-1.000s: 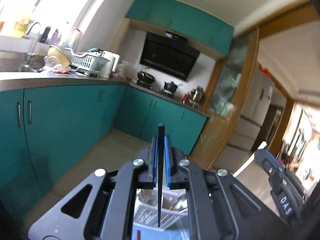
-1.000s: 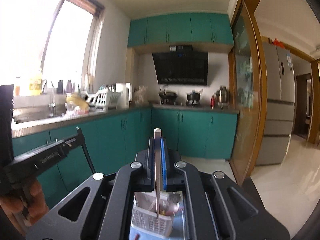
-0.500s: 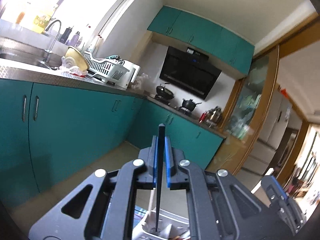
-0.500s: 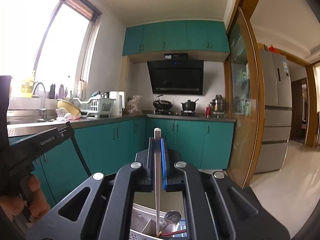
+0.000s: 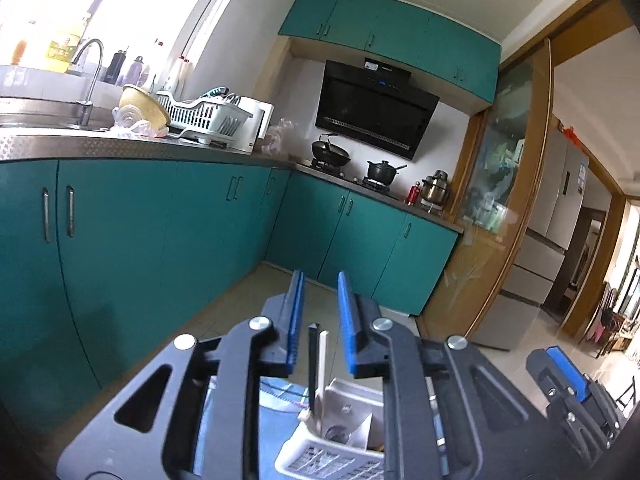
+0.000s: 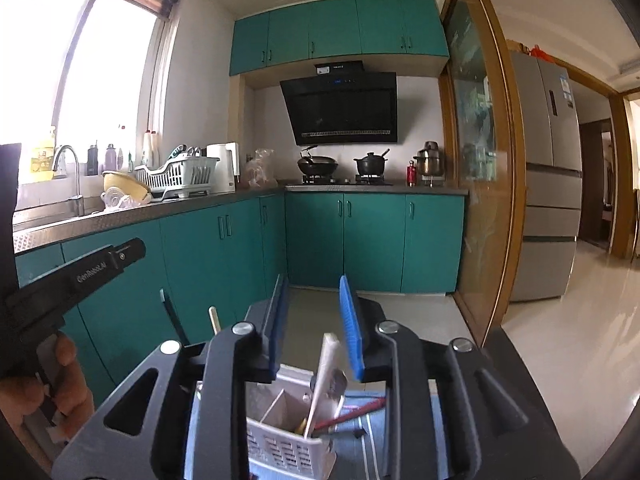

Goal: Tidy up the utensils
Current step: 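Carry both chopsticks over the white basket and open both tools to release them, then return both tools to the last two chopsticks on the cloth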

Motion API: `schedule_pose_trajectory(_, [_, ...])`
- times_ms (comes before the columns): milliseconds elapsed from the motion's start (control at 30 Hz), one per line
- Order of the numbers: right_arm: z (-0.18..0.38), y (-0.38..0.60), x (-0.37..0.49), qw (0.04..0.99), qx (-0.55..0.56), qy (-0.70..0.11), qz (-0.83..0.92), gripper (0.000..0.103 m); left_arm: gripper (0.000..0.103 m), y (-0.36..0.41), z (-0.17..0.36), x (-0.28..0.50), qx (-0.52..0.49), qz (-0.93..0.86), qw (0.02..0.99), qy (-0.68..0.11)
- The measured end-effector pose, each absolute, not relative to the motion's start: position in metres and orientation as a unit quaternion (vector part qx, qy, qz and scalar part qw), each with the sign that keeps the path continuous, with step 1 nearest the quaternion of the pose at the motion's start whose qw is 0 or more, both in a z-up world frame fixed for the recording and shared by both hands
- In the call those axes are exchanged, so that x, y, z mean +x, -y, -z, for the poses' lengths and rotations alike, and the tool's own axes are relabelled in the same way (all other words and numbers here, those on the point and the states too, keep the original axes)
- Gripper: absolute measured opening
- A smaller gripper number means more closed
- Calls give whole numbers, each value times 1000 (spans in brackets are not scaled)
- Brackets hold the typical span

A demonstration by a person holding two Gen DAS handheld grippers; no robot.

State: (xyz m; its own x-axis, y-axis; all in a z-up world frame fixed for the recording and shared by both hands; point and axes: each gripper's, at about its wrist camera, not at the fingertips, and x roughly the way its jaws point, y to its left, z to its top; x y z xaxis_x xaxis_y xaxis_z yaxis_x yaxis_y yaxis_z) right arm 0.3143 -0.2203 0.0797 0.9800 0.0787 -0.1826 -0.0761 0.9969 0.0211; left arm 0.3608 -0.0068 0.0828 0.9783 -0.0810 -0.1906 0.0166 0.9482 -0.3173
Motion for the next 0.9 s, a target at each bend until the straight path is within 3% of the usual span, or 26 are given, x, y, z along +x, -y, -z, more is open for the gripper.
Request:
schedule_pose_trajectory(67, [-78,226,302,994,15,-97,-40,26,26,2,-79,350,-156,29,982,-106])
schedule_pose_trajectory(233, [-53,239,258,987,44,-138,-66,26,28,-16,-50,316,-134,16,978,-156])
schedule_pose_trajectory(567, [103,191,268,895,71,-409,-162,26,28,-25,78,285,-83,13,930,-358])
schedule_pose_trajectory(900, [152,125,299,858,25,-492,-145,23,33,-38,108,274,-72,6,917,-392])
